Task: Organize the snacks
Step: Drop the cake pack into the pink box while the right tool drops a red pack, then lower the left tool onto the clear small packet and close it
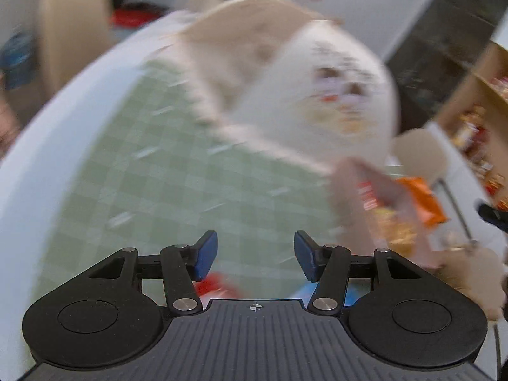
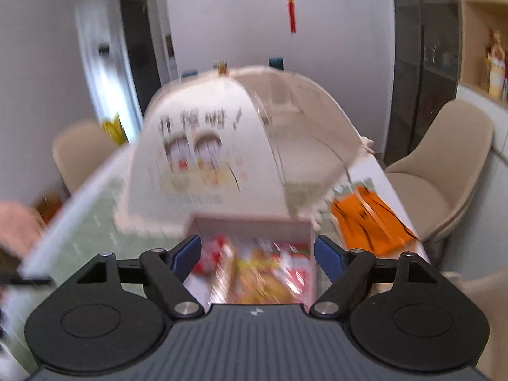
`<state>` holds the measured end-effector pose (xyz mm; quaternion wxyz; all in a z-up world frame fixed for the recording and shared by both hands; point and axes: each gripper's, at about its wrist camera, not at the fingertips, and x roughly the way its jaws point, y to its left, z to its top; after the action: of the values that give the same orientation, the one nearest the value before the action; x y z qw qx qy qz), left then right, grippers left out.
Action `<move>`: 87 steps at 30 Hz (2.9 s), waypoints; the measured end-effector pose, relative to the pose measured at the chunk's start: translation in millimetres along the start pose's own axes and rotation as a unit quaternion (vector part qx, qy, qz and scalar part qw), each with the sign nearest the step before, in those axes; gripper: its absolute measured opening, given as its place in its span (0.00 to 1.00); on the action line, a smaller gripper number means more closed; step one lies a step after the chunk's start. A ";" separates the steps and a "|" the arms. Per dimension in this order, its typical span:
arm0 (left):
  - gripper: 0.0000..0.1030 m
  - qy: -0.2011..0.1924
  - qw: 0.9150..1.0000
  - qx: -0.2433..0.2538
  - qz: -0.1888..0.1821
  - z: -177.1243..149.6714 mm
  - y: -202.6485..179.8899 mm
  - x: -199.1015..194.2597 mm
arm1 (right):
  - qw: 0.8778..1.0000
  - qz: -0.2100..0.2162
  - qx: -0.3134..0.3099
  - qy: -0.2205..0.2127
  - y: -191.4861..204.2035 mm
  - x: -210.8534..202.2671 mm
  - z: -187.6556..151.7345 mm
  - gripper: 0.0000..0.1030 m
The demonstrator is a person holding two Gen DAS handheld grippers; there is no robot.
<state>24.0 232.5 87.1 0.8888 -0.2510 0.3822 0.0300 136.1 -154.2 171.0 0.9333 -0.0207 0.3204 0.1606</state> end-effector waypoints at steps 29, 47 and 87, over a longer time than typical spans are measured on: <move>0.43 0.088 0.987 0.135 -0.015 -92.6 -33.4 5.0 | 0.969 0.075 -0.180 0.154 94.0 -11.6 -172.5 0.77; 0.46 0.153 0.963 0.203 -0.092 -126.5 -67.2 3.0 | 0.973 0.102 -0.092 0.185 77.8 -4.4 -189.4 0.75; 0.43 0.118 0.967 0.226 0.025 -143.2 -118.5 31.4 | 0.978 0.035 -0.124 0.162 81.8 -20.1 -176.8 0.75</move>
<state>-19.9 57.7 32.1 0.8700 -0.0360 0.4873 -0.0651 -9.0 -107.5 48.1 0.8531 -0.1508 0.4452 0.2263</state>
